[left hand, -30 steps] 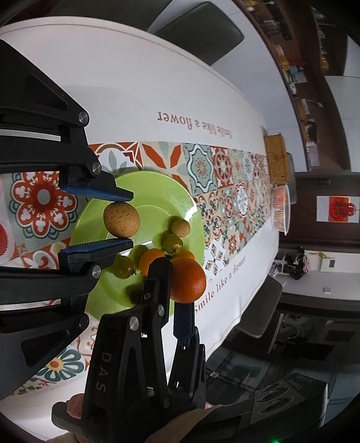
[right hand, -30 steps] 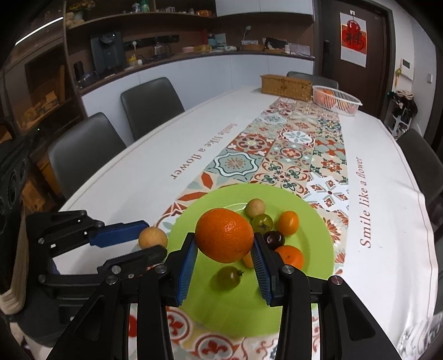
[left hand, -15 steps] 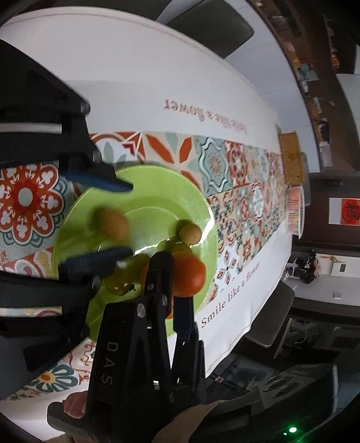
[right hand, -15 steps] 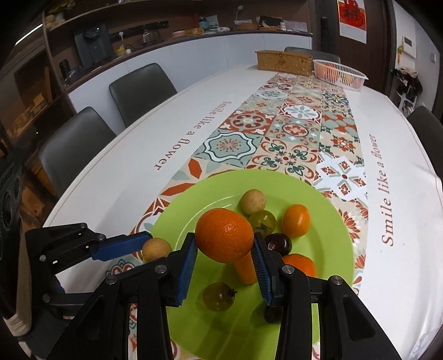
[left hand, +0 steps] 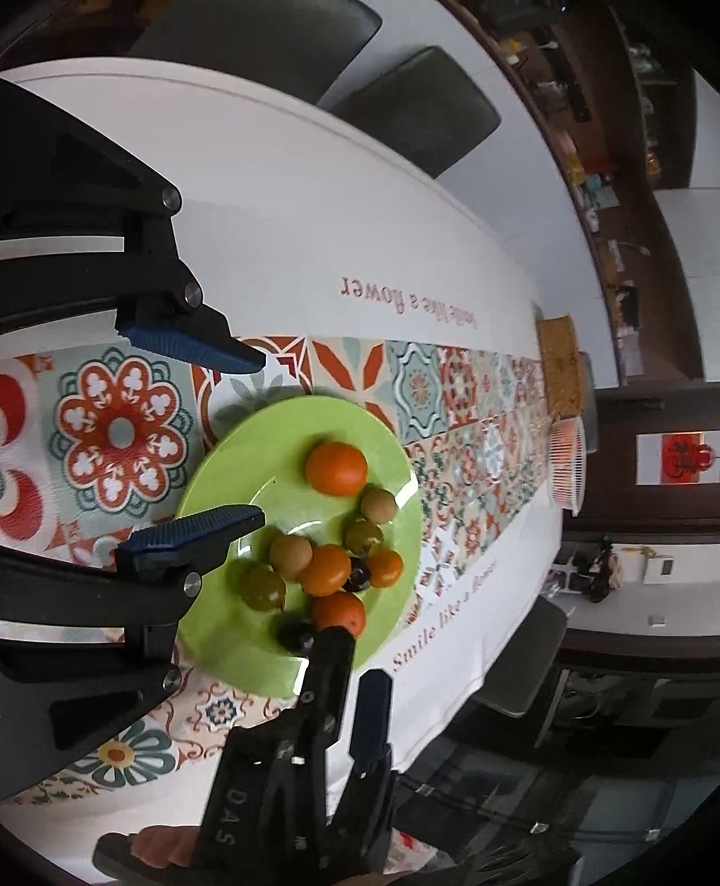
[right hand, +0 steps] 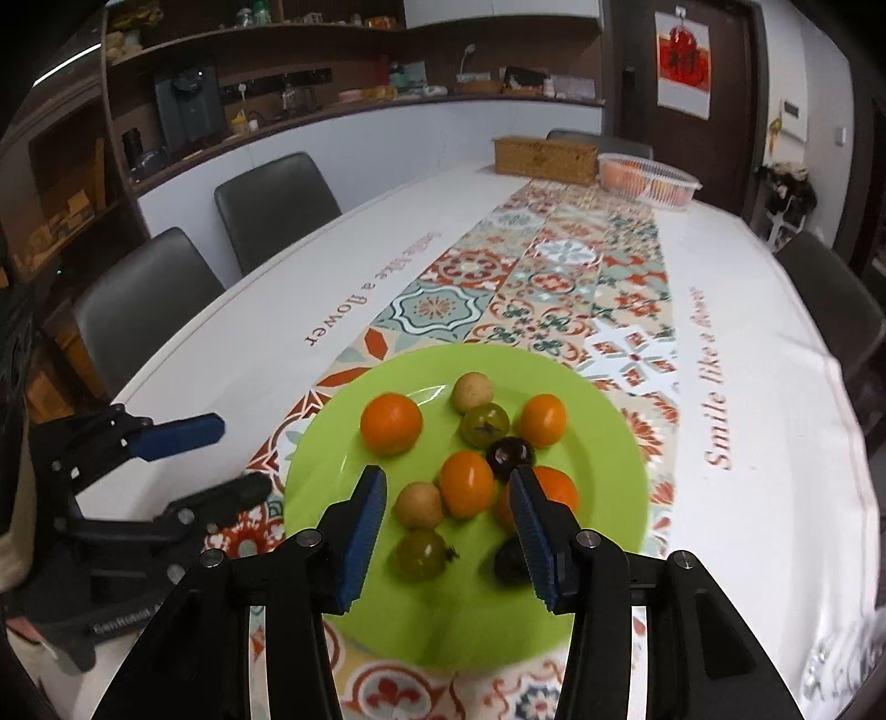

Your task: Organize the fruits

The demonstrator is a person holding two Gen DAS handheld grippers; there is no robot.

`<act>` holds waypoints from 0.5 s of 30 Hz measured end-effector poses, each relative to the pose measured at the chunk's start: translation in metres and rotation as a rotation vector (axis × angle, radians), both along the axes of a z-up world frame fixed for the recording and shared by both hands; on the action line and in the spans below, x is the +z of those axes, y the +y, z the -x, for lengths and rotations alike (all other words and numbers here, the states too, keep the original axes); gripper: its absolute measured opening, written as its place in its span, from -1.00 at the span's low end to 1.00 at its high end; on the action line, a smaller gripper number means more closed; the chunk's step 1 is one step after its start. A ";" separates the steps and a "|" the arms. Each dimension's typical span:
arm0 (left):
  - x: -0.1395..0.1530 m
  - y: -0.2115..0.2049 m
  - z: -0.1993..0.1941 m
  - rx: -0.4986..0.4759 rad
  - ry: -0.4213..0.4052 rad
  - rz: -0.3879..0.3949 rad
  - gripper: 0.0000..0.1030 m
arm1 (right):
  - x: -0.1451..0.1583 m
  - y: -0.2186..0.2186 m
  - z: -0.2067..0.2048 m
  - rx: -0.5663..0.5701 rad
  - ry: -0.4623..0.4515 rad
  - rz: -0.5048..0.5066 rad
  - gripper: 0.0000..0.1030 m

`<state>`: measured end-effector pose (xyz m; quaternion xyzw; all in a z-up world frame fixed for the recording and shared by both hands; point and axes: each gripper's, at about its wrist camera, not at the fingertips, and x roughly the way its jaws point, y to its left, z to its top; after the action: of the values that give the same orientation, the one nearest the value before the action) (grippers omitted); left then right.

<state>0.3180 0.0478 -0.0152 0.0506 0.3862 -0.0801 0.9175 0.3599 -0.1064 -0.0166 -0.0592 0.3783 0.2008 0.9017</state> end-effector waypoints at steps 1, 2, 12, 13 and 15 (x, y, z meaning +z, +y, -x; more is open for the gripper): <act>0.005 -0.001 0.006 0.001 -0.020 -0.004 -0.01 | 0.003 -0.002 0.006 -0.006 -0.012 -0.004 -0.05; 0.009 -0.002 0.011 0.001 -0.038 -0.007 0.04 | 0.005 -0.004 0.013 -0.010 -0.017 -0.010 0.00; 0.052 -0.008 0.065 0.032 -0.188 -0.012 0.66 | 0.028 -0.026 0.075 -0.104 -0.120 -0.031 0.35; 0.055 -0.010 0.071 0.042 -0.208 -0.022 0.68 | 0.031 -0.029 0.083 -0.122 -0.140 -0.023 0.36; 0.061 -0.013 0.082 0.052 -0.238 -0.035 0.75 | 0.035 -0.033 0.094 -0.134 -0.154 -0.024 0.39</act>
<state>0.2358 0.0351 0.0456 0.0657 0.2772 -0.0433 0.9576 0.2660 -0.1394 0.0187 -0.0383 0.3088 0.1393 0.9401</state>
